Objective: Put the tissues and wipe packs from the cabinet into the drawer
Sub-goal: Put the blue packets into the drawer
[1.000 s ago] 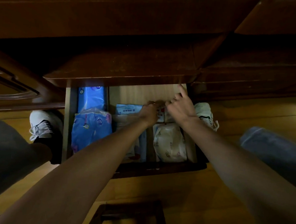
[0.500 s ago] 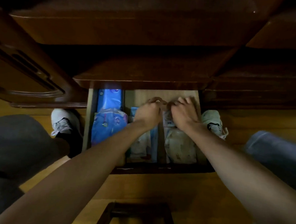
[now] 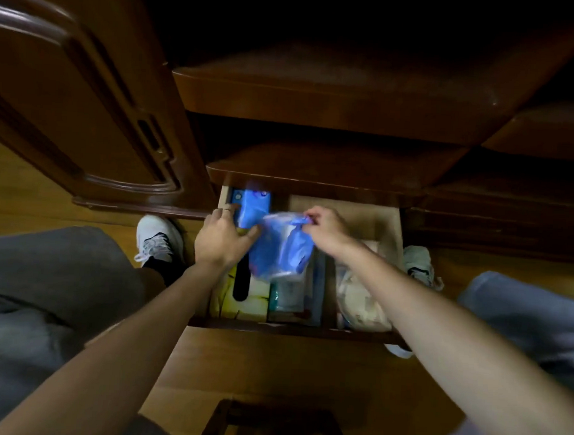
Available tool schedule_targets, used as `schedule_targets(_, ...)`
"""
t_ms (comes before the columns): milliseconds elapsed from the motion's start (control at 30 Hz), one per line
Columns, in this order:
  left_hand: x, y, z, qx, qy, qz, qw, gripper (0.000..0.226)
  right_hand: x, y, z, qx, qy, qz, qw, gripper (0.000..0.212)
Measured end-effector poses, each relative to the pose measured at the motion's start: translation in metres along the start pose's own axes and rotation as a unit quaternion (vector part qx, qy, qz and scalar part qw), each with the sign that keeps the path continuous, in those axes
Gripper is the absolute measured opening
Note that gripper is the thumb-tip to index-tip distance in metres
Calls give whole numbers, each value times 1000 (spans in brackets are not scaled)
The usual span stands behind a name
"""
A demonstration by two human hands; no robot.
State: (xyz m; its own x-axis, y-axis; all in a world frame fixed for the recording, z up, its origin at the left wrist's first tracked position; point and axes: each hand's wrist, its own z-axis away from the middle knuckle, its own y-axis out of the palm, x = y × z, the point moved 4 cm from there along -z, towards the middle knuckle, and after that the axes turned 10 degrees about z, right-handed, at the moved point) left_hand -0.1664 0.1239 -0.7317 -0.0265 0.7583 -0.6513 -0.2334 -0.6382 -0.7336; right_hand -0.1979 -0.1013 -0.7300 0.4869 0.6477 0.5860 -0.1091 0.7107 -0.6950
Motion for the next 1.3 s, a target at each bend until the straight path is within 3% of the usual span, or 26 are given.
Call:
schedule_targets(67, -14, 13, -1, 62, -44, 98, 992, 73, -13, -37, -3, -39, 46, -96, 994, 27)
schedule_targets(133, -31, 33, 2, 131, -92, 243, 957, 54, -31, -59, 1, -50, 106, -169, 979, 27)
schedule_targets(200, -43, 56, 3, 166, -111, 332, 922, 36, -46, -63, 5, -28, 156, -216, 963, 27)
schedule_targets(267, -50, 78, 3, 187, -134, 374, 898, 36, -60, -60, 9, -10, 202, -236, 950, 25)
schedule_targets(333, -55, 92, 0, 162, -141, 397, 892, 41, -75, -62, 12, -27, 226, -166, 959, 16)
schedule_targets(400, -61, 103, -6, 118, -150, 428, 883, 42, -91, -70, 13, -46, 208, 26, 977, 12)
schedule_targets(533, -78, 130, -24, 118, -138, 385, 905, 34, -117, -79, 15, -47, 174, 286, 941, 24)
schedule_targets(733, -101, 164, -43, 155, -73, 351, 921, 46, -130, -75, 8, -59, 99, 459, 881, 16)
schedule_targets(800, -102, 174, -44, 205, -33, 267, 941, 50, -127, -70, 6, -44, 87, 515, 851, 13)
schedule_targets(867, -101, 183, -37, 276, -1, 187, 943, 52, -124, -63, 1, -19, 90, 540, 837, 15)
schedule_targets(933, -96, 191, -32, 295, 9, 152, 943, 58, -119, -61, -5, -29, 79, 545, 834, 17)
schedule_targets(1033, -89, 197, -28, 313, 2, 127, 941, 68, -111, -62, -11, -72, -12, 545, 835, 29)
schedule_targets(1133, -87, 196, -30, 340, 6, 112, 934, 72, -119, -49, -13, 9, -104, 591, 799, 56)
schedule_targets(1233, -93, 194, -28, 329, 38, 98, 939, 53, -135, -36, -9, 89, -83, 648, 752, 56)
schedule_targets(1300, -99, 188, -26, 297, 59, 112, 947, 51, -136, -31, -8, 101, -69, 677, 726, 52)
